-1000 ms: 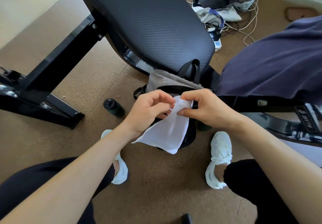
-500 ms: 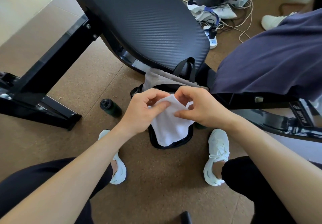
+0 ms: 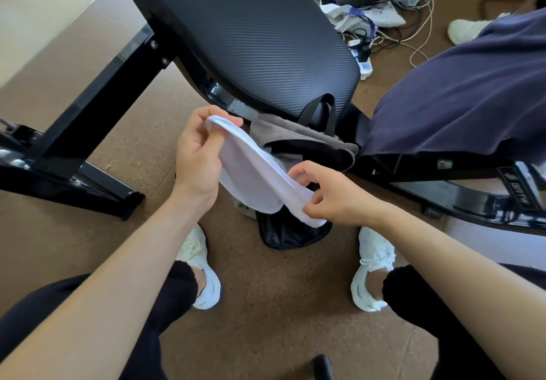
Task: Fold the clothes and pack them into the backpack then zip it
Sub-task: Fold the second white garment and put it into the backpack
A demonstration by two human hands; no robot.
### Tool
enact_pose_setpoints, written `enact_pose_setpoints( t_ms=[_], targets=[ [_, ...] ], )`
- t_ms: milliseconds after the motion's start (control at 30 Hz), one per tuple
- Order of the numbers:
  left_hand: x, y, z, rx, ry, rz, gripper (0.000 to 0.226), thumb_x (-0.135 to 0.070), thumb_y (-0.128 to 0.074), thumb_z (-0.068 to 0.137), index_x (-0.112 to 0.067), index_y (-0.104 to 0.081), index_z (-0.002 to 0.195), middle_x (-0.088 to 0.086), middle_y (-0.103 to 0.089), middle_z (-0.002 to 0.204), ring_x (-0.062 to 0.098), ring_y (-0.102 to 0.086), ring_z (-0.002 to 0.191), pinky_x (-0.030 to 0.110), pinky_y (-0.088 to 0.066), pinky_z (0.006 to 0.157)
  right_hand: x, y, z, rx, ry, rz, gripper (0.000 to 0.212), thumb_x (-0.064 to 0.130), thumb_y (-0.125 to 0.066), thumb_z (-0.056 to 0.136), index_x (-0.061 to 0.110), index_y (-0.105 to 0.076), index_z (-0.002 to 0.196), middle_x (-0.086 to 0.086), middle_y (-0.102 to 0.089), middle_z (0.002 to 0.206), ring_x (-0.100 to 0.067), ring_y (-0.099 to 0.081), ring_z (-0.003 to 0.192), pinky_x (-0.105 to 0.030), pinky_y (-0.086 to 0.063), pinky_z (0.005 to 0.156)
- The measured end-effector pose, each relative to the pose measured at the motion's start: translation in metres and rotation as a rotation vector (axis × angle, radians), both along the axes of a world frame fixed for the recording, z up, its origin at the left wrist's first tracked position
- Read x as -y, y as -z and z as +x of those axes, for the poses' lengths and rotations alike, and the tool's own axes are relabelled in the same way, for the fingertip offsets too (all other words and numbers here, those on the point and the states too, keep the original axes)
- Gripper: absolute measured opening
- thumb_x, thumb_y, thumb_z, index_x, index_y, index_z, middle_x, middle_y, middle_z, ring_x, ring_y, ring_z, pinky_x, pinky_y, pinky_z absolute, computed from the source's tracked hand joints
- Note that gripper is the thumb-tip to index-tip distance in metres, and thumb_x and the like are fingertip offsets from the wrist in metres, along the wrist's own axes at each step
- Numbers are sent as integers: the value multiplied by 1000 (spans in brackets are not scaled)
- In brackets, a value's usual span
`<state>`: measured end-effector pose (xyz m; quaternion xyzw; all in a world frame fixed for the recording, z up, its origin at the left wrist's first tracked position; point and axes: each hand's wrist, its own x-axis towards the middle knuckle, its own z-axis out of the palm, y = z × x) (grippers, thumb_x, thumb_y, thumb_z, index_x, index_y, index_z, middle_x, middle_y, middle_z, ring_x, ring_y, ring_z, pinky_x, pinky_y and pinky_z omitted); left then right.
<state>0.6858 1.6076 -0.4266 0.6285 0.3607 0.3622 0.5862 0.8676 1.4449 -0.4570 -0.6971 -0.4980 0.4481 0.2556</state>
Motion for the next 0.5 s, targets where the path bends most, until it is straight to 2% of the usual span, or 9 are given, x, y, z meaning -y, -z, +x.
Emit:
enact_pose_setpoints(
  t_ms=[33, 133, 233, 300, 367, 433, 500],
  targets=[
    [-4, -1, -2, 22, -48, -29, 22, -25, -54, 102, -40, -67, 94, 4, -71, 106, 23, -59, 106, 57, -43, 98, 1, 1, 0, 17, -20, -22, 62, 2, -68, 82, 30, -49, 134, 5, -60, 122, -5, -64, 62, -19, -50, 59],
    [-14, 1, -9, 61, -168, -97, 21, -17, -51, 100, -32, -64, 94, -4, -72, 94, 21, -58, 103, 54, -42, 103, 3, 2, -1, 76, -93, -91, 70, 6, -71, 84, 33, -44, 143, 9, -59, 127, -7, -70, 75, -23, -58, 71],
    [-17, 9, -13, 14, -237, -91, 17, -14, -50, 99, -25, -63, 100, -6, -73, 92, 22, -61, 104, 57, -38, 112, 3, 3, 2, 185, -138, -145, 65, 11, -72, 84, 32, -49, 141, 9, -62, 126, -11, -69, 88, -33, -58, 82],
    [-14, 13, -12, -51, -263, -61, 15, -13, -50, 101, -21, -63, 104, -8, -74, 93, 23, -63, 108, 49, -42, 111, 3, 2, 4, 347, -133, -133, 52, 16, -72, 82, 30, -60, 130, 5, -67, 113, -19, -67, 92, -39, -57, 83],
    [-14, 18, -13, -114, -282, -26, 15, -13, -51, 102, -21, -64, 105, -8, -73, 96, 23, -63, 110, 40, -45, 105, 2, 1, 7, 503, -54, -109, 31, 20, -70, 80, 29, -68, 110, 3, -67, 93, -25, -66, 89, -38, -55, 76],
    [-17, 25, -16, -147, -301, -20, 16, -16, -52, 101, -24, -66, 103, -1, -71, 103, 23, -64, 110, 41, -47, 102, 1, -3, 14, 589, 68, -62, 12, 21, -69, 81, 26, -70, 92, 4, -66, 81, -25, -65, 82, -35, -52, 68],
    [-21, 31, -19, -160, -330, -41, 15, -17, -55, 101, -20, -68, 107, -1, -70, 104, 15, -64, 103, 39, -49, 98, 1, -7, 23, 639, 200, 82, 7, 20, -68, 84, 24, -73, 87, 2, -69, 78, -24, -64, 78, -32, -47, 64]
  ],
)
